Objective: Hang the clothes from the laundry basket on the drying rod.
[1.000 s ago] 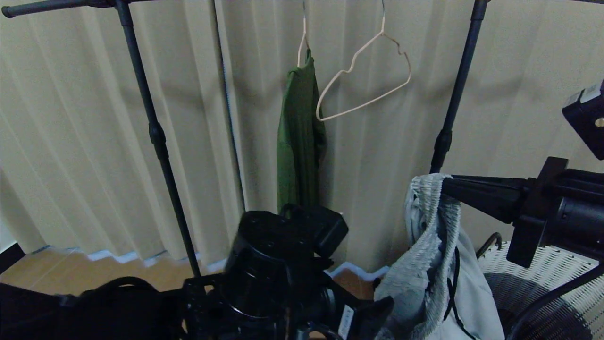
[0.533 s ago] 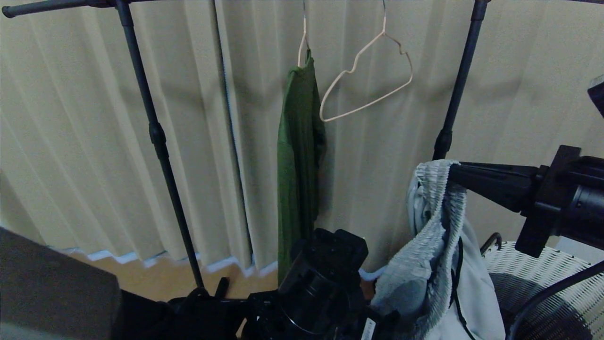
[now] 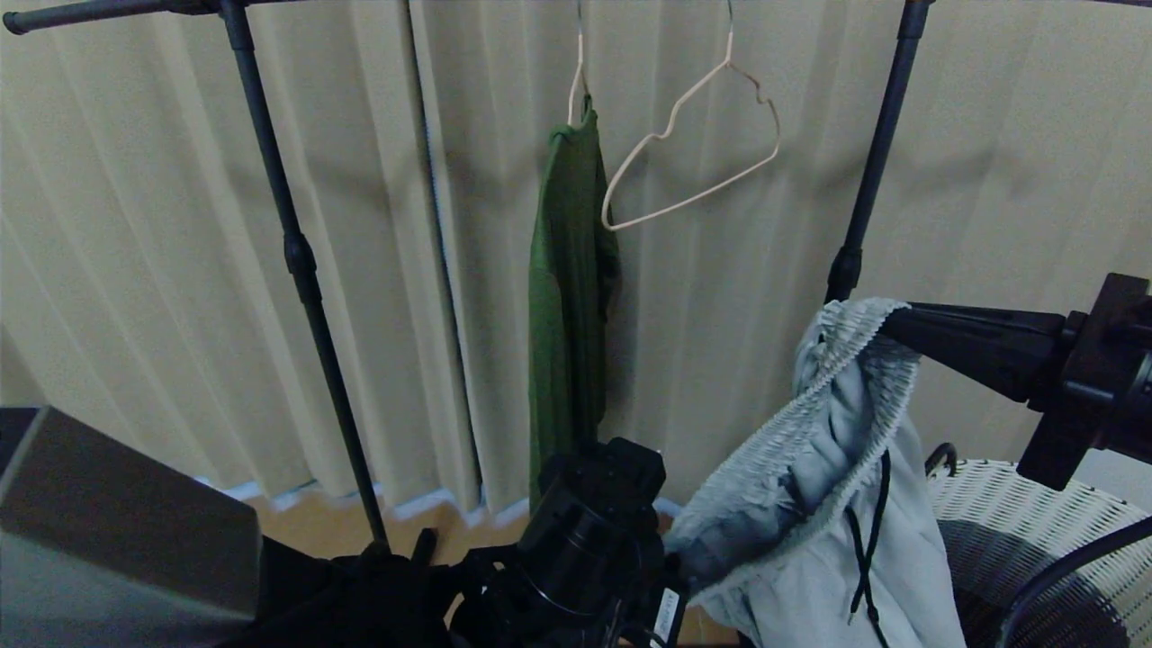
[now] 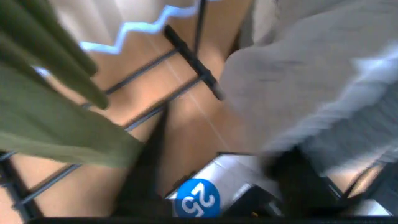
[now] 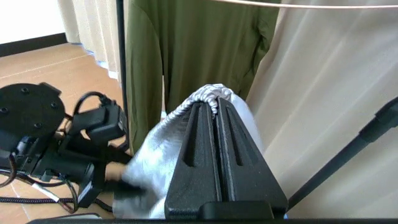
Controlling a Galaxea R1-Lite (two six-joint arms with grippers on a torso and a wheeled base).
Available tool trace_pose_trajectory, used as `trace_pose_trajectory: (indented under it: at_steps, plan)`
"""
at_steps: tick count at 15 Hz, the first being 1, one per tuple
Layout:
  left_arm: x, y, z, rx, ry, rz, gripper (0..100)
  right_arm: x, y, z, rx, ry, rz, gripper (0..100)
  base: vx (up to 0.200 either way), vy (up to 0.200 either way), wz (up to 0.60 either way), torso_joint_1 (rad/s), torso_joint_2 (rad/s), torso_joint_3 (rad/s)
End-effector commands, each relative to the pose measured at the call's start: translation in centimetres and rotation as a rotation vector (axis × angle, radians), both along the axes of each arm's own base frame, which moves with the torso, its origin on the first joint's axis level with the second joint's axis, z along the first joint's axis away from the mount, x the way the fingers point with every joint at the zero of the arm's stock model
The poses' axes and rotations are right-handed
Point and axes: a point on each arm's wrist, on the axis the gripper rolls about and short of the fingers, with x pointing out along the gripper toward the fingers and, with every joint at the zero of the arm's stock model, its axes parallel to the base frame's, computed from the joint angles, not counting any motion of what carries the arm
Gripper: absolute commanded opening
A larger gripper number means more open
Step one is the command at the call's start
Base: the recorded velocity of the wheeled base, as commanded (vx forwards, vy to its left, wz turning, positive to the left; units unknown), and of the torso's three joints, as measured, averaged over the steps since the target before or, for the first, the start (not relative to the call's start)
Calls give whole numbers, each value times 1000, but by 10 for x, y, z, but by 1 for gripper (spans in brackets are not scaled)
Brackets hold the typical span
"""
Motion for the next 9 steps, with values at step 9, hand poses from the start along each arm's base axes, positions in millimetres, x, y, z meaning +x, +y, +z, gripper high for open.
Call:
trace_pose_trajectory:
  at_steps: [9]
  plan:
    - [-5, 96, 115, -39, -245, 204, 0, 26, 0, -8, -3, 21, -78, 0, 0, 0, 0, 0, 0, 0]
